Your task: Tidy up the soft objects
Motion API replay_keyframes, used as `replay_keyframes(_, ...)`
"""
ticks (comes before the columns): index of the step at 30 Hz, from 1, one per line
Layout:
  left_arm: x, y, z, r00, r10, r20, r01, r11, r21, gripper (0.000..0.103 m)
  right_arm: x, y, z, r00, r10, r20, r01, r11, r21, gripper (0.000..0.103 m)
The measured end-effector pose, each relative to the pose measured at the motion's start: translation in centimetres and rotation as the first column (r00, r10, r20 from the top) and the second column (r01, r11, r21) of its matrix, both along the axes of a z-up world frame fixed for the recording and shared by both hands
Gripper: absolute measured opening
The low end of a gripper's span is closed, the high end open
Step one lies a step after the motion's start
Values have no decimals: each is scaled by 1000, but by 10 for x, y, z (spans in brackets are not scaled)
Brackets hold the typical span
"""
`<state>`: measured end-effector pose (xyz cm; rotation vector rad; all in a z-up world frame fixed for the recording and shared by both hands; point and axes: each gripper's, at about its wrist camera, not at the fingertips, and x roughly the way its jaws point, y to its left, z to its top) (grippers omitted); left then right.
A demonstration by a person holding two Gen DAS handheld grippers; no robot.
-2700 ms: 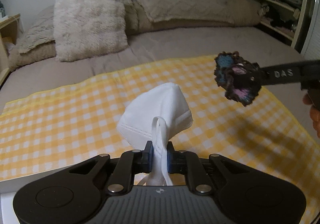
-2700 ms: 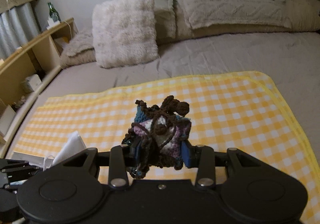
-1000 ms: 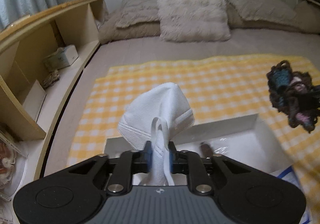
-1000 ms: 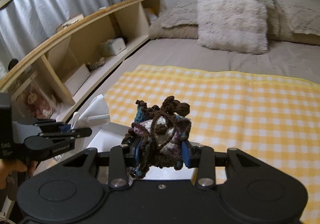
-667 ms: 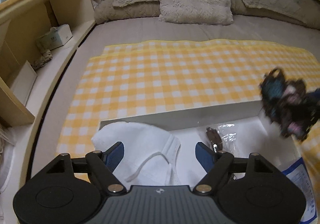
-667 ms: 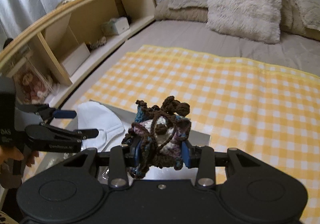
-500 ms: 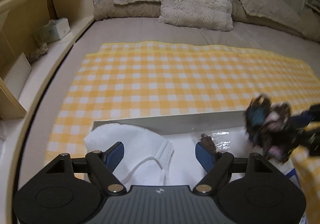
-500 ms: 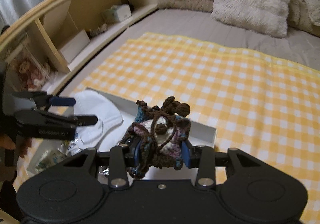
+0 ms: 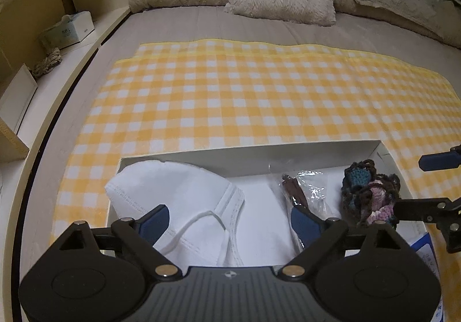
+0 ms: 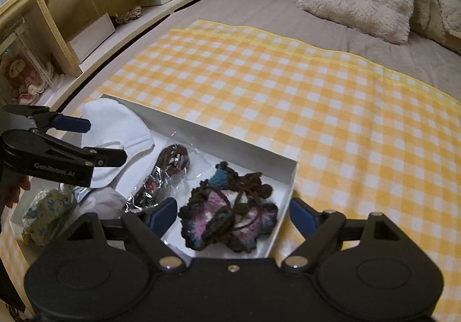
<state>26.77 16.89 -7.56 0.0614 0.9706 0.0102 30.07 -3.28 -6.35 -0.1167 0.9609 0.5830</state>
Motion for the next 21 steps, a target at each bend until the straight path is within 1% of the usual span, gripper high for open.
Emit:
replay_keyframes(2, -1, -1, 2, 1000, 4, 2, -4, 1000, -4, 96, -2, -3, 2, 1000, -3, 6, 3, 1000, -1, 89)
replay_keyframes(4, -3, -1, 5, 1000, 3, 5, -3, 1000, 0, 97, -5, -5, 4, 1000, -9, 14, 9, 1000, 4, 93)
replay_keyframes(6, -5, -2, 8, 1000, 0, 12, 0, 1000, 8, 98, -8, -8, 8, 999, -16, 28, 15, 1000, 12, 100)
replay_keyframes(8, -9, -3, 12, 1000, 1, 21, -1, 1000, 5, 100, -10, -11, 10, 999, -23, 41, 23, 1000, 18, 103)
replay_keyframes(12, -18, -2, 22, 999, 3, 37, -3, 1000, 0, 103, -18, -15, 16, 997, -28, 68, 26, 999, 19, 103)
replay_keyframes(18, -33, -7, 39, 998, 11, 66, -10, 1000, -21, 103, -33, -25, 32, 993, -43, 110, 39, 999, 35, 103)
replay_keyframes(21, -41, -12, 50, 995, 10, 95, -7, 1000, -29, 103, -42, -32, 41, 990, -58, 131, 51, 997, 57, 103)
